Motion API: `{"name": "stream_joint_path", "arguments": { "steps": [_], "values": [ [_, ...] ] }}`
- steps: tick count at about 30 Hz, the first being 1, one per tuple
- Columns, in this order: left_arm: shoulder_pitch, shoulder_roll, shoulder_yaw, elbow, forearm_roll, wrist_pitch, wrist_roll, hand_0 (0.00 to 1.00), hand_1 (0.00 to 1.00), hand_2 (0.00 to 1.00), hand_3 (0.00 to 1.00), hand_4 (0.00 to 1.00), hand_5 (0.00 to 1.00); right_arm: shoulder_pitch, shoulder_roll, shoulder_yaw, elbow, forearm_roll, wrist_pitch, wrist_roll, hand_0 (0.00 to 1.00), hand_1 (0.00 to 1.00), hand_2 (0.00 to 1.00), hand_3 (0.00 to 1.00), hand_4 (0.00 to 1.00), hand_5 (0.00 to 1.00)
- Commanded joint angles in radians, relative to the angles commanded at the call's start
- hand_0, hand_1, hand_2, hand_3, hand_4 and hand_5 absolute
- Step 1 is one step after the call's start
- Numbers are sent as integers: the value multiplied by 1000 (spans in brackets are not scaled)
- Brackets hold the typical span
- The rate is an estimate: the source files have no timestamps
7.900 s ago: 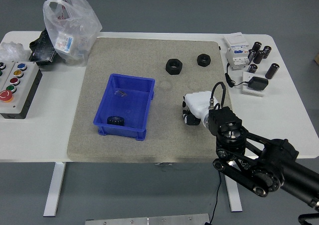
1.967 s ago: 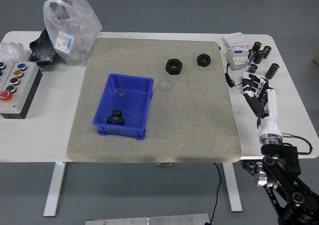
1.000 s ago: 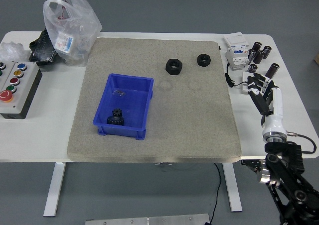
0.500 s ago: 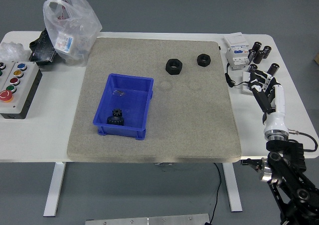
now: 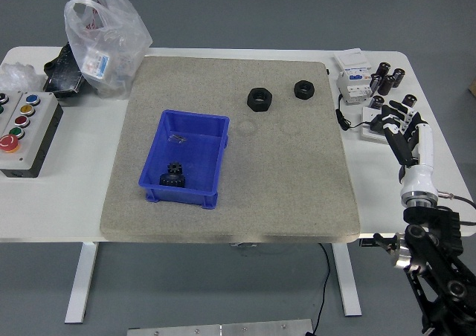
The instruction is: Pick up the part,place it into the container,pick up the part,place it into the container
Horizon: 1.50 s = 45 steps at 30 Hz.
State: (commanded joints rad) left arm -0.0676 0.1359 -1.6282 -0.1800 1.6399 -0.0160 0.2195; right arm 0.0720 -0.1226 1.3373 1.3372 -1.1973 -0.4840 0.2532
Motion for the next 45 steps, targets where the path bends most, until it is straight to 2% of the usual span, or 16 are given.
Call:
{"name": "stream_joint_path", "arguments": {
  "steps": [13, 36, 45],
  "values": [
    [0, -3, -8, 0, 7, 0, 2, 612, 605, 587, 620, 623, 336, 3, -3, 6, 17, -76, -12, -40, 613, 696, 727, 708, 772, 506],
    [5, 6, -9, 0, 10, -1, 3, 612, 605, 587, 619, 623, 336, 4, -12, 6, 27, -130, -18, -72, 611, 693, 728, 709, 773, 496],
    [6, -1, -17, 0, 12, 0, 4, 612, 605, 587, 619, 624, 337, 2, -8, 13, 36, -159, -21, -86, 609, 690, 728, 708, 772, 493]
  ]
}}
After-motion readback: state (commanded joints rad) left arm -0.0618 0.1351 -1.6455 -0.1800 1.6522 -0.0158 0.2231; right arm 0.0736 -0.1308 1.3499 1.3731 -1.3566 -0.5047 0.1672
